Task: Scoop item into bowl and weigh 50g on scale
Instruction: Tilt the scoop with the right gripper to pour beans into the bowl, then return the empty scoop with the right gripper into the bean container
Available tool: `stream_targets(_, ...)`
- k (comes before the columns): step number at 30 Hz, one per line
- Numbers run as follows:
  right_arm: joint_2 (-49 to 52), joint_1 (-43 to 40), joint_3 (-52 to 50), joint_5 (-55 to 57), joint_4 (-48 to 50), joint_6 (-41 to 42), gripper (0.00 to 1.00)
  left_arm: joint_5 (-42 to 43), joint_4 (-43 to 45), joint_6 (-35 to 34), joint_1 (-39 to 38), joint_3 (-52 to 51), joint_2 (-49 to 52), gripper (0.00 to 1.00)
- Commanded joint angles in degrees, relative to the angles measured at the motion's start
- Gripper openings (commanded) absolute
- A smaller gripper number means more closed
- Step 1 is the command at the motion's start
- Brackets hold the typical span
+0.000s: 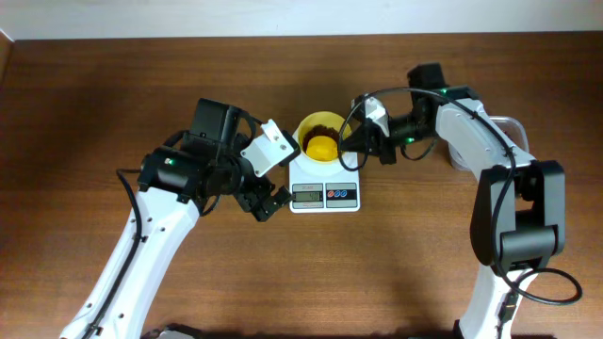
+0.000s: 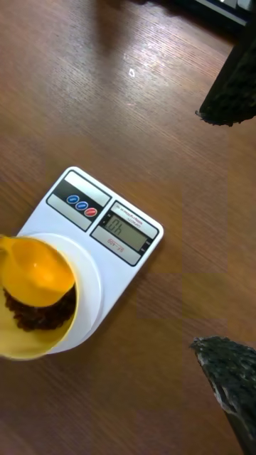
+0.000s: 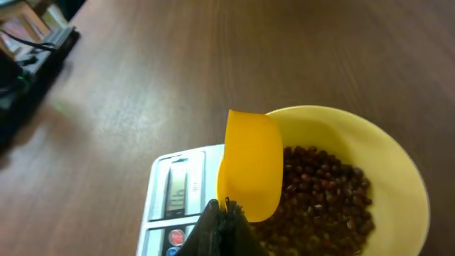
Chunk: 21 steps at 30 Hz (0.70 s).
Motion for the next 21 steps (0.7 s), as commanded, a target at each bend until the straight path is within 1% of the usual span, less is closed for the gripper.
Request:
stream_targets(1,0.28,-0.04,-0.2,-2.25,-1.79,0.0,0.04,1.01,0.04,-0.35,-0.02,-0.44,-0.48,0.99)
stream_targets(4,0.28,-0.04,-0.2,-2.21,-1.36,-0.02,0.04,1.01,0.04,-0.35,-0.02,-0.46,-0.48,0.99)
stream_targets(8,-0.2,-0.07,-0.17,-2.25,6.84,0.0,0.04,1.01,0.04,-0.35,-0.02,-0.46,-0.48,0.99)
stream_targets(10,-1.22,-0.07,1.31,-2.21,7.74,0.81,0.04,1.01,0.04,-0.35,-0.02,-0.46,-0.48,0.99)
stream_targets(11,-1.6,-0.17,2.99,-1.36,7.74,4.72,0.04,1.01,0.04,-0.35,-0.02,-0.46,-0.48,0.99)
stream_targets(13,-1.9,-0.17,6.34,4.13,7.56,17.86,0.04,1.01,0.04,-0.35,-0.02,-0.46,-0.48,0.99)
stream_targets(14,-2.03,-0.17,8.46,5.7,6.6,21.92,0.04,1.01,0.04,-0.35,-0.02,-0.46,-0.48,0.99)
stream_targets(16,-4.37,-0.17,11.17,5.92,3.41,23.45,0.04,1.01,0.04,-0.35,-0.02,-0.46,-0.48,0.99)
stream_targets(17,-5.73,-0.17,11.91,7.41,3.19,26.93,0.04,1.01,0.04,-0.35,-0.02,-0.46,-0.48,0.99)
stream_targets(19,-10.36,-0.17,12.37,13.73,3.19,37.22,0.04,1.01,0.04,-0.35,-0.02,-0.46,-0.48,0.99)
stream_targets(20,-14.64,-0.17,12.39,19.56,3.43,44.19,0.04,1.01,0.04,-0.35,-0.02,-0.46,-0.48,0.99)
stream_targets(21,-16.55,-0.17,12.41,23.74,3.69,47.32,0.04,1.01,0.04,-0.35,-0.02,-0.46,-0.48,0.99)
